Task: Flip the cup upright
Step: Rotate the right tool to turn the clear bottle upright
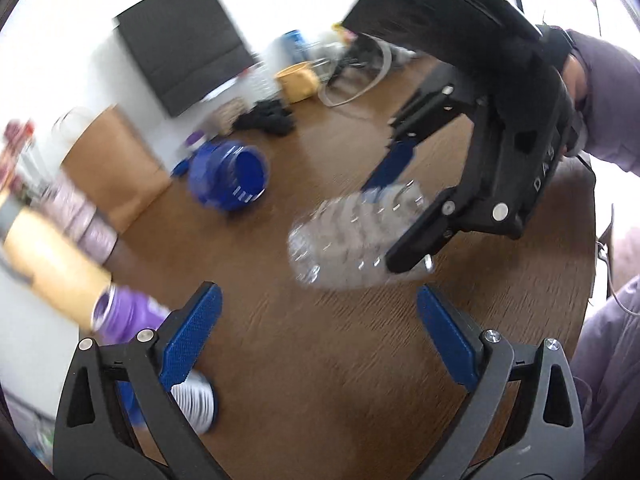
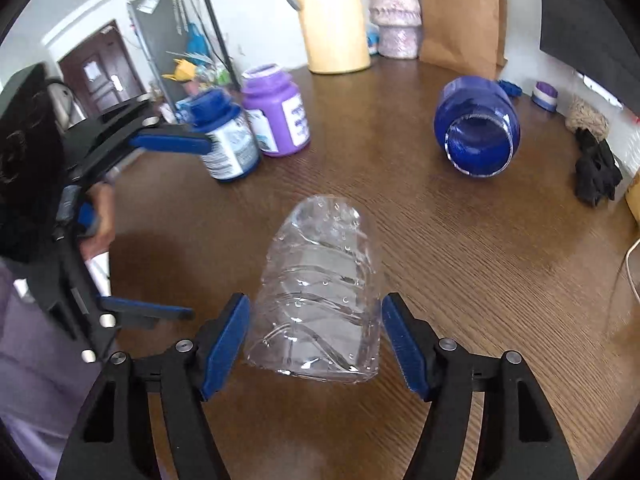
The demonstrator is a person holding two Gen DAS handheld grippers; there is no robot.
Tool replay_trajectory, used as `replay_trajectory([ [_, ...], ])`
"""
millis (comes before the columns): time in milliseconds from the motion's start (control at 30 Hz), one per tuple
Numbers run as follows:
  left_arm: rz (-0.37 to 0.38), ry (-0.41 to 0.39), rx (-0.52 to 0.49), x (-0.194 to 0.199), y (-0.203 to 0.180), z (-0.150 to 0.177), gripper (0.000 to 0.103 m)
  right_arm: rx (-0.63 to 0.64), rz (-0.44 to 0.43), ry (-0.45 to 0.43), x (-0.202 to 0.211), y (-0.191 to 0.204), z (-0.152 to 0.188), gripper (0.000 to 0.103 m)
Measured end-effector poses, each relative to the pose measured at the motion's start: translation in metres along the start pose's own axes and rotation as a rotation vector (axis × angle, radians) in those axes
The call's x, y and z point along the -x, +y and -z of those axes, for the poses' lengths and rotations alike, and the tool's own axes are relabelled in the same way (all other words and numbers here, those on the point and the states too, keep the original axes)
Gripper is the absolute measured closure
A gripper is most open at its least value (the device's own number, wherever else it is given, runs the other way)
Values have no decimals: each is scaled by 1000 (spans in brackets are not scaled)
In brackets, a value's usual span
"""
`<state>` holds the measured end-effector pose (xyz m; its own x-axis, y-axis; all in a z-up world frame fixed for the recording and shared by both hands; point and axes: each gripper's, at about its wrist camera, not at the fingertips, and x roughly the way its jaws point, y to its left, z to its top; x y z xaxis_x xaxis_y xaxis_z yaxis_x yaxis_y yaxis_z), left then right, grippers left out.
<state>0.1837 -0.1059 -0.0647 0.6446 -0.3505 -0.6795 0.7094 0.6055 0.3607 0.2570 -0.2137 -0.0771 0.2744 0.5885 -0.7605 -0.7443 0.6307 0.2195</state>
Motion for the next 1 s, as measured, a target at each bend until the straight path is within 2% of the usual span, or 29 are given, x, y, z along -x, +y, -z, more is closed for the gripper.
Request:
replay_trajectory([
  [133, 5, 10, -122, -22, -14, -12, 6, -44, -61, -55, 19, -10, 7, 30],
  [267, 59, 25, -136, -43, -22, -25, 8, -132, -107, -111, 30, -24, 5, 30],
  [400, 50, 28, -155, -57, -35, -36, 10, -253, -163, -113, 16, -51, -1, 30],
  [500, 67, 21, -170, -61, -38, -40, 10, -268, -233, -102, 9, -56, -3, 30],
  [533, 85, 22, -165, -62, -38, -41, 11, -262, -251, -104, 9, -56, -2, 30],
  [600, 125, 40, -163, -64, -40, -41, 24, -248, -265, -108, 8, -53, -4, 30],
  [667, 119, 32, -183, -62, -46, -40, 32, -248, -269, -118, 11, -53, -3, 30],
  [700, 123, 31, -185, -61, -47, -39, 32, -251, -254, -123, 13, -54, -3, 30],
  [767, 152, 29, -173, -55, -48, -36, 34, -259, -207, -134, 18, -56, -1, 30],
  [833, 150, 35, -140, -51, -46, -31, 34, -286, -149, -156, 26, -59, 3, 30],
  [900, 154, 49, -55, -48, -36, -27, 35, -332, -114, -178, 33, -61, 10, 30],
  [1000, 166, 57, 100, -44, -14, -18, 36, -438, -116, -198, 34, -61, 22, 30],
])
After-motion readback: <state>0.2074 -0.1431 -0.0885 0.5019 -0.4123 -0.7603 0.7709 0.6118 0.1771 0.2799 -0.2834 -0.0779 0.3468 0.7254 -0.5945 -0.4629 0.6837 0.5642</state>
